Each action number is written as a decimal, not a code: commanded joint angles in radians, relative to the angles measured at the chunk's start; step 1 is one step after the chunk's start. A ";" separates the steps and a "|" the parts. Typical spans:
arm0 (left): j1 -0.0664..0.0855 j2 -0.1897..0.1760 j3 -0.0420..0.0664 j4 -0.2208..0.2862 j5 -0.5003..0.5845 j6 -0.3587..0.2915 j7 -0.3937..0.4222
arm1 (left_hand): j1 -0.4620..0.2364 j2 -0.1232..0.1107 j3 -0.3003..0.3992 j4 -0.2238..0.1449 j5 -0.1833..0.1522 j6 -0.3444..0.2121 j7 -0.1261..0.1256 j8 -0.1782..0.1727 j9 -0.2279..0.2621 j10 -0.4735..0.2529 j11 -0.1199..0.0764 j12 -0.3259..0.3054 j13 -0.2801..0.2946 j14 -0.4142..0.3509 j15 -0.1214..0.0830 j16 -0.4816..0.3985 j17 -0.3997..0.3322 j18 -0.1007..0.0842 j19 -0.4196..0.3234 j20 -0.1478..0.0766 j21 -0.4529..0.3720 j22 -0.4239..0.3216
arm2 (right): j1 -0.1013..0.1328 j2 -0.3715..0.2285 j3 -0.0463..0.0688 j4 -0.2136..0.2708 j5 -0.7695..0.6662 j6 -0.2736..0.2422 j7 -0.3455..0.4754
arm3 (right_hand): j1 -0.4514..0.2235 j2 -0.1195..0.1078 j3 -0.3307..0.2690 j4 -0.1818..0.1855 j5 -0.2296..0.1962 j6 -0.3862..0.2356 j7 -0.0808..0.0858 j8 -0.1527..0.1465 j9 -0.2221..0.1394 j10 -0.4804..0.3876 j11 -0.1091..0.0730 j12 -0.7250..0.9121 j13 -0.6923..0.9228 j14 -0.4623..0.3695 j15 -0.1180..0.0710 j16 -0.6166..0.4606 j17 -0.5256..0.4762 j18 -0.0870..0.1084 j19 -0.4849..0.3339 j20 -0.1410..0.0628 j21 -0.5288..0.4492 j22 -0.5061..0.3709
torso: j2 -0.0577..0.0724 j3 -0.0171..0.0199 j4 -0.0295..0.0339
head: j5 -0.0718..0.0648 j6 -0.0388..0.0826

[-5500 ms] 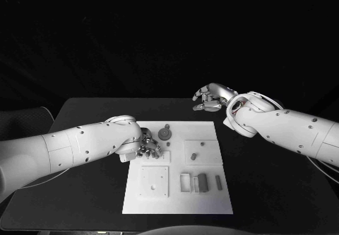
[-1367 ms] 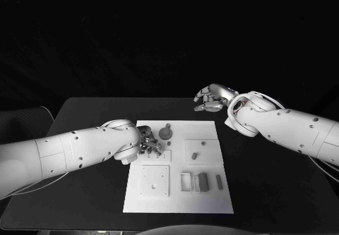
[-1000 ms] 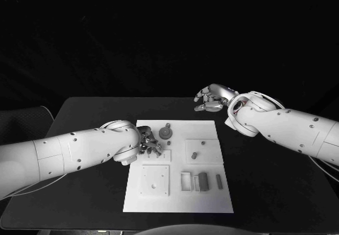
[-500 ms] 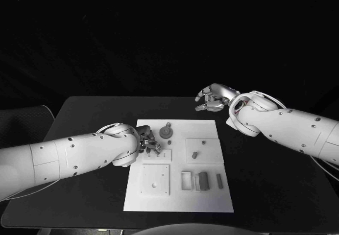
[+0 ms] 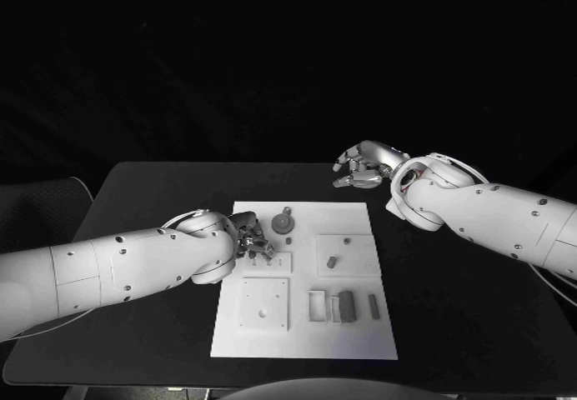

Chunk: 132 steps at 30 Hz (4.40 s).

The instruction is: Assemble the parts on the task board

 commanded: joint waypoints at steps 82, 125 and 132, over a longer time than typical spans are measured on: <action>-0.021 0.022 0.000 -0.010 -0.029 0.032 0.000 | -0.057 -0.082 -0.024 0.128 -0.130 0.169 -0.075 0.048 0.029 0.007 -0.021 0.054 0.027 0.055 -0.048 0.032 0.025 0.040 0.025 0.002 0.028 0.019 | -0.001 -0.004 0.000 0.004 0.001 0.019 0.001 | -0.012 0.003 -0.001 0.010 0.004 0.000 0.007 -0.004 -0.002 -0.010 -0.002 0.009 -0.007 0.001 -0.004 -0.004 0.002 0.041 -0.002 -0.006 -0.004 0.008 | 0.000 -0.0004 -0.0003 | -0.003 -0.008; -0.022 0.012 0.001 -0.012 0.000 0.016 -0.007 | 0.000 0.021 -0.025 0.034 -0.051 0.164 -0.074 0.057 0.032 0.002 -0.020 0.063 0.024 0.054 -0.047 0.034 0.029 0.044 0.019 0.010 0.040 0.019 | -0.002 -0.005 0.000 0.002 0.001 0.023 0.001 | -0.015 0.002 -0.002 0.014 0.004 -0.001 0.007 -0.004 -0.003 -0.011 -0.002 0.011 -0.010 0.001 -0.003 -0.004 0.002 0.041 -0.002 -0.005 -0.004 0.008 | 0.000 0.0001 -0.0009 | -0.002 -0.005; -0.022 0.007 0.001 -0.013 0.001 0.015 -0.019 | -0.006 0.031 -0.027 0.030 -0.052 0.164 -0.074 0.057 0.031 0.003 -0.020 0.063 0.023 0.056 -0.047 0.034 0.029 0.044 0.019 0.011 0.041 0.019 | -0.003 -0.005 0.000 0.002 0.001 0.024 0.001 | -0.015 0.003 -0.002 0.014 0.004 -0.001 0.007 -0.004 -0.003 -0.011 -0.002 0.011 -0.011 0.001 -0.003 -0.004 0.002 0.041 -0.002 -0.006 -0.004 0.008 | 0.000 0.0003 -0.0003 | -0.002 -0.004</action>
